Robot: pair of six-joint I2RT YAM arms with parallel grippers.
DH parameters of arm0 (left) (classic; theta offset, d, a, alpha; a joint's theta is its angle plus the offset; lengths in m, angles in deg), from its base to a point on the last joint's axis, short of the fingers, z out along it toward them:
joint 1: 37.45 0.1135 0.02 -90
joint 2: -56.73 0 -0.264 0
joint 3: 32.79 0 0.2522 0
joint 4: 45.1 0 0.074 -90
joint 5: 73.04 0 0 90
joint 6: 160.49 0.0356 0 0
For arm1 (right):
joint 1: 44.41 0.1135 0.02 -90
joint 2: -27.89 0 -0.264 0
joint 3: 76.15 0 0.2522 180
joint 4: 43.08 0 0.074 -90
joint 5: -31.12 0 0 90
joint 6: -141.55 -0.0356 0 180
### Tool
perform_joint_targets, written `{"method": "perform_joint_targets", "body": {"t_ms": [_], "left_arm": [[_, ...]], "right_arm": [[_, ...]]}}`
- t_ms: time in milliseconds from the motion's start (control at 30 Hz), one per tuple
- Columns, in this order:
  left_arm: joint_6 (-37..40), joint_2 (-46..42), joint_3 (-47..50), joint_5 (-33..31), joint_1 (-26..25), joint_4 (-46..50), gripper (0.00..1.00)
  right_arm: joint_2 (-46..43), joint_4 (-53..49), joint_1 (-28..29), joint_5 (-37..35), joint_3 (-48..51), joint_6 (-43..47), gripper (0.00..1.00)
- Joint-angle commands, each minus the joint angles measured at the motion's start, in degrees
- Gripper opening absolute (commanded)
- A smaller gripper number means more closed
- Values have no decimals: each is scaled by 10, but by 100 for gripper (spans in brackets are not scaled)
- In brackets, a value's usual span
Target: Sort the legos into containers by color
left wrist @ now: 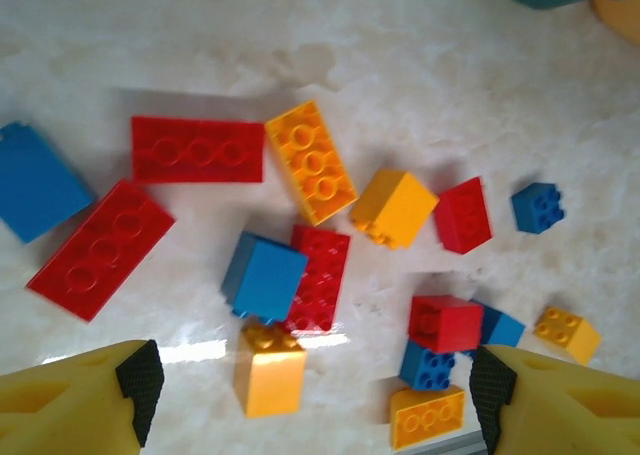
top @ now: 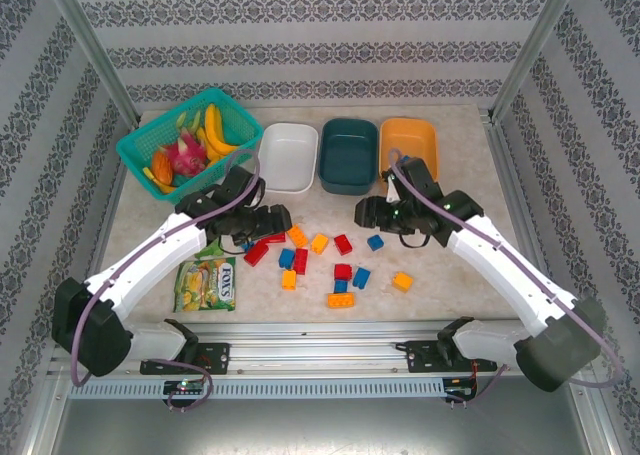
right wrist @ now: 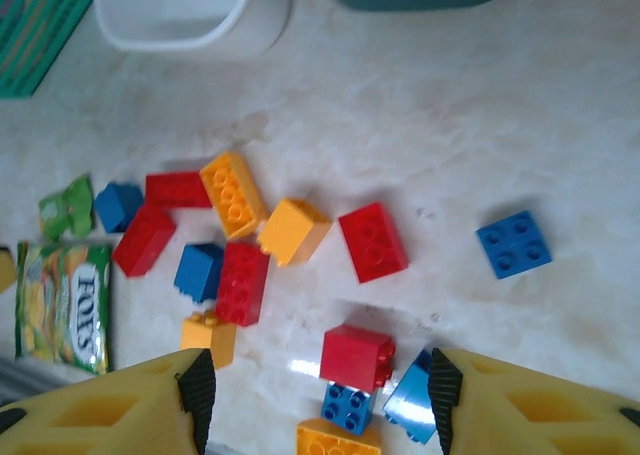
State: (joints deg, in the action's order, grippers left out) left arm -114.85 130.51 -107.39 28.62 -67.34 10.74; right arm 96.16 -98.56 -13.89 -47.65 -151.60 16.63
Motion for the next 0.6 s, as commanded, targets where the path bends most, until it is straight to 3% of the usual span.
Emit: {"method": "perform_joint_targets", "body": {"t_ms": [0,367,567], "left_arm": [[-37,-28,33,-18,4,20,80],[-48,-37,68,-85,3,70,70],[47,17,64,-81,3,65,67]], "right_arm": [[-13,42,26,35,37,28,61],[7,84,43,75,85,32,60],[19,110,42,87,91,27,61]]}}
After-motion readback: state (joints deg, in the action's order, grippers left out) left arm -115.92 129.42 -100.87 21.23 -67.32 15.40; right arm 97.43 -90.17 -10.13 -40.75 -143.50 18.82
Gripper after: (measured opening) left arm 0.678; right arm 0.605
